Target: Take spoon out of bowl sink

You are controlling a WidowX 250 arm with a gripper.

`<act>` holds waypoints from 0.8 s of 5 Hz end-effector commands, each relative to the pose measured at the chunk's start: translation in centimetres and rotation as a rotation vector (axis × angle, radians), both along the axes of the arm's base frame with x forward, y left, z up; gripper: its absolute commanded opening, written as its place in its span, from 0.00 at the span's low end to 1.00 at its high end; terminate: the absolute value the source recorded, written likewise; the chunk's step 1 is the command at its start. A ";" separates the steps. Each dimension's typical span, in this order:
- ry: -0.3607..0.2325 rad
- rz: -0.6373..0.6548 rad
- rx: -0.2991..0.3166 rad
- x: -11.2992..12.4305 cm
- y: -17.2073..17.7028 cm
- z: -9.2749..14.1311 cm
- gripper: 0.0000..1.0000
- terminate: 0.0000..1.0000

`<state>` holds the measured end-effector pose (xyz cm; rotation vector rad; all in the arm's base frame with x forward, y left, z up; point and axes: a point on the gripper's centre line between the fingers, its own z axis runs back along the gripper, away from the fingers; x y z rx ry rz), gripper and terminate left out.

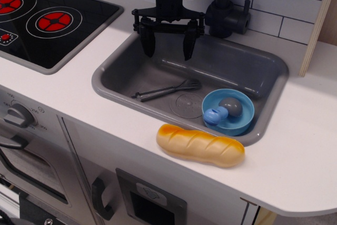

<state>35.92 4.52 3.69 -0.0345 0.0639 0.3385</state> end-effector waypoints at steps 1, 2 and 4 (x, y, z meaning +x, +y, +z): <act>0.000 0.000 0.000 0.0 0.0 0.0 1.00 0.00; 0.044 -0.136 -0.031 -1.3 -2.4 0.7 1.00 0.00; 0.108 -0.208 -0.101 -1.1 -6.8 2.6 1.00 0.00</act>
